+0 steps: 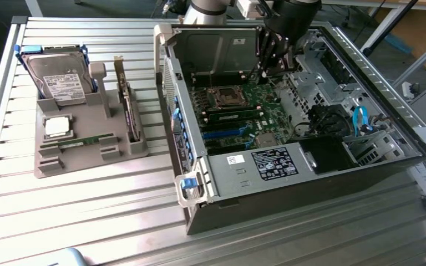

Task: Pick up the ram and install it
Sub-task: 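Press down the ram until it locks into place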

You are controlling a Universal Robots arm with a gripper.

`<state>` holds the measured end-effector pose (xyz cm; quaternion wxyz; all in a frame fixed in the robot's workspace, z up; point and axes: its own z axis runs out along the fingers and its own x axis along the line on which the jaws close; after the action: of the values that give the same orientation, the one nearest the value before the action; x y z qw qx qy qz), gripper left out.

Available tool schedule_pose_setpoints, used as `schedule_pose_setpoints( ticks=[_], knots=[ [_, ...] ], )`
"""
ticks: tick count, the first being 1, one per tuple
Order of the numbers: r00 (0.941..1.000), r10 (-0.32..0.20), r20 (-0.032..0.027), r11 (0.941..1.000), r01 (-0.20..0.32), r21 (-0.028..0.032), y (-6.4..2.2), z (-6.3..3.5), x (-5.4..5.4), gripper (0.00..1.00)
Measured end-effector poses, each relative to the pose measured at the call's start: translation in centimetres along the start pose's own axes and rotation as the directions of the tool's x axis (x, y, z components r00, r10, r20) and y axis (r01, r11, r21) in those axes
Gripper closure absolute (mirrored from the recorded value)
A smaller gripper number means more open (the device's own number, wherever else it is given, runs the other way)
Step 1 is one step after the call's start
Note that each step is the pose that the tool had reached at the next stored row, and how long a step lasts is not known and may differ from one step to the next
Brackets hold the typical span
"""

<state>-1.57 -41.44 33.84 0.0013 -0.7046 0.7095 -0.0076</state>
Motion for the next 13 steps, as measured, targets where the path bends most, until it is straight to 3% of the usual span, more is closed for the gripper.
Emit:
schedule_pose_setpoints(
  ticks=[3, 13],
  knots=[
    [1.0, 0.0, -0.0001, 1.0, 0.0, 0.0, -0.34, 0.0, 0.0, 0.89],
    [1.0, 0.0, 0.0, 1.0, 0.0, 0.0, -3.55, 0.04, 0.0, 0.89]
  ],
)
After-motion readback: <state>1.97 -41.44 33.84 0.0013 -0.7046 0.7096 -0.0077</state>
